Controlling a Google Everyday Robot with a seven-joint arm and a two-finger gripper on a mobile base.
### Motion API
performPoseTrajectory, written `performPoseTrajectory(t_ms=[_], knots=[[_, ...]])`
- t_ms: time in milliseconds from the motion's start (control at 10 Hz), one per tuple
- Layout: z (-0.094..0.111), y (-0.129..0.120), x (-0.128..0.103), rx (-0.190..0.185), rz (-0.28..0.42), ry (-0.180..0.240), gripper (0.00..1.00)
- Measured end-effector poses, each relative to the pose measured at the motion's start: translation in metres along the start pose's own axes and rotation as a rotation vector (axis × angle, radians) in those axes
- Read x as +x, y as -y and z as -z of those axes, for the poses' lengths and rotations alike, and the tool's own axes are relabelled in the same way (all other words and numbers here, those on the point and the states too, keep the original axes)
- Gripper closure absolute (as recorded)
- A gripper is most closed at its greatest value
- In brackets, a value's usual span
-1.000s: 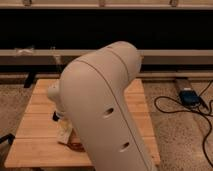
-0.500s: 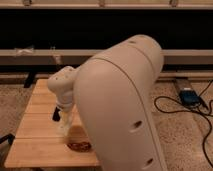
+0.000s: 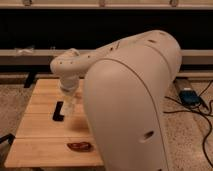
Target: Place the white sponge in the ceramic cup
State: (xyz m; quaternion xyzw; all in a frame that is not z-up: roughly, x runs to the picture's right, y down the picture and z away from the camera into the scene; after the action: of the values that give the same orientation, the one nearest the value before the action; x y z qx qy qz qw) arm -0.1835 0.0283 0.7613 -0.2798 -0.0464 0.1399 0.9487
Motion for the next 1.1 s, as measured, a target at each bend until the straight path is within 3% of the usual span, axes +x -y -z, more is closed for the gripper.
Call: performPoseTrajectory(t_ms=[200,500,700,1100], knots=[[0.015,0.024,-0.008,0.051,0.024,0.034,1.0],[0.036,0.039,-0.022,0.107,0.056,0.118,1.0],[0.049,0.05,-0.028,0.118,0.072,0.193,1.0],[0.05,0.05,-0.029,0.115,0.073,0.204,1.0]])
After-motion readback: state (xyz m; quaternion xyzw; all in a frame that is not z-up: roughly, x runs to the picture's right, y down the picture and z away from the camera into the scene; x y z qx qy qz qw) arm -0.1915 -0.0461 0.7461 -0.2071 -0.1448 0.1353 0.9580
